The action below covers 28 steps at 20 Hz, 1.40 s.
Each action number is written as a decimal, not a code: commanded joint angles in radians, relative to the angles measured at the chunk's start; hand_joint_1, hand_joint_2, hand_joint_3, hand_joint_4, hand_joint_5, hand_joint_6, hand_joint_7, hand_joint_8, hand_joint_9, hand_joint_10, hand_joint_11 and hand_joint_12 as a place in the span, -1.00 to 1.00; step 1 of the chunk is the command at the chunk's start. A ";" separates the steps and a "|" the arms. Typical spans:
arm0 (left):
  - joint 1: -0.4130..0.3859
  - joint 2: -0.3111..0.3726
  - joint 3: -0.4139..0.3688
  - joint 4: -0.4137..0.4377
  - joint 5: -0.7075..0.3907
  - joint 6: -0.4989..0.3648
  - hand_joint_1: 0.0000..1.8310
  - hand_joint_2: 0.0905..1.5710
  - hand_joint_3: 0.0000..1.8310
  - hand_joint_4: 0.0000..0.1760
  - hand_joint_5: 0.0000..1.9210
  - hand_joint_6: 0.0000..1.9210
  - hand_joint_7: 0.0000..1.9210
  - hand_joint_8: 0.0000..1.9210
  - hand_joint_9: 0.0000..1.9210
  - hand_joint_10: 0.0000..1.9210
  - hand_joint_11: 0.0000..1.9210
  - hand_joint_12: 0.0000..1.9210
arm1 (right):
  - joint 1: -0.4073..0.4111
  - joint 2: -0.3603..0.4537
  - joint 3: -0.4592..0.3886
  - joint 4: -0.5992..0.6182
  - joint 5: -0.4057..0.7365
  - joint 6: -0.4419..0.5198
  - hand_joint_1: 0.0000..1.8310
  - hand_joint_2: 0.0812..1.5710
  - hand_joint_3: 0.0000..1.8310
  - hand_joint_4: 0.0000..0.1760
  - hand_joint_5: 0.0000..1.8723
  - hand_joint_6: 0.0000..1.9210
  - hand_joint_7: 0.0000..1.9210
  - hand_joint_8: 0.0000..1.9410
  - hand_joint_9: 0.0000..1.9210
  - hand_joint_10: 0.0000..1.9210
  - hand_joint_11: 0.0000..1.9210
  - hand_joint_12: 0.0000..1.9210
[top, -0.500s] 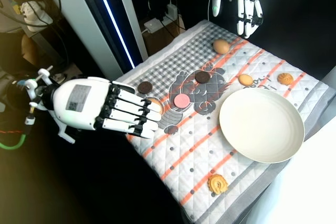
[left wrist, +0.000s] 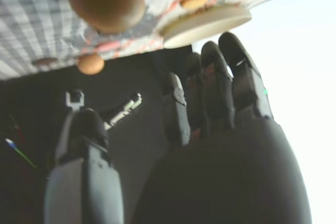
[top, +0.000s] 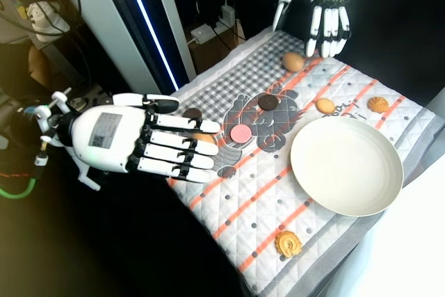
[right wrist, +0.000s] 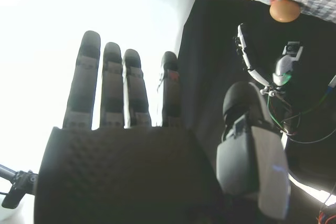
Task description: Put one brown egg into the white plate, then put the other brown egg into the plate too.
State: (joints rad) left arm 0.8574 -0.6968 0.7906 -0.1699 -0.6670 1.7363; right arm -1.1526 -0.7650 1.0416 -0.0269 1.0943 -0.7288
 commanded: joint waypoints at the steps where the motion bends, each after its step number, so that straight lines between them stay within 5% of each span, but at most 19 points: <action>1: -0.016 0.000 0.012 -0.011 -0.076 0.002 -0.20 0.05 -1.00 1.00 -0.64 -1.00 -0.63 -1.00 -0.53 -0.99 -1.00 0.29 | 0.002 -0.003 0.005 0.028 0.118 0.005 -0.97 0.48 -1.00 1.00 -0.71 -1.00 -0.81 -1.00 -0.79 -1.00 -0.74 -0.88; 20: -0.065 -0.064 0.072 -0.039 0.047 0.059 0.17 0.05 -1.00 1.00 -0.61 -1.00 -0.38 -0.99 -0.28 -0.96 -0.93 0.29 | -0.005 -0.004 0.006 0.029 0.118 0.005 -0.93 0.50 -1.00 0.90 -0.64 -0.99 -0.73 -0.99 -0.73 -0.99 -0.68 -0.91; 28: -0.066 -0.079 0.078 -0.062 0.047 0.059 0.14 0.07 -1.00 0.44 -0.40 -0.99 -0.23 -0.99 -0.19 -0.91 -0.85 0.25 | -0.006 -0.004 0.006 0.029 0.118 0.005 -0.92 0.52 -1.00 0.86 -0.62 -1.00 -0.70 -0.99 -0.71 -0.99 -0.67 -0.91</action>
State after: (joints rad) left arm 0.7998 -0.7712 0.8642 -0.2356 -0.5499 1.7985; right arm -1.1637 -0.7689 1.0420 -0.0261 1.0950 -0.7288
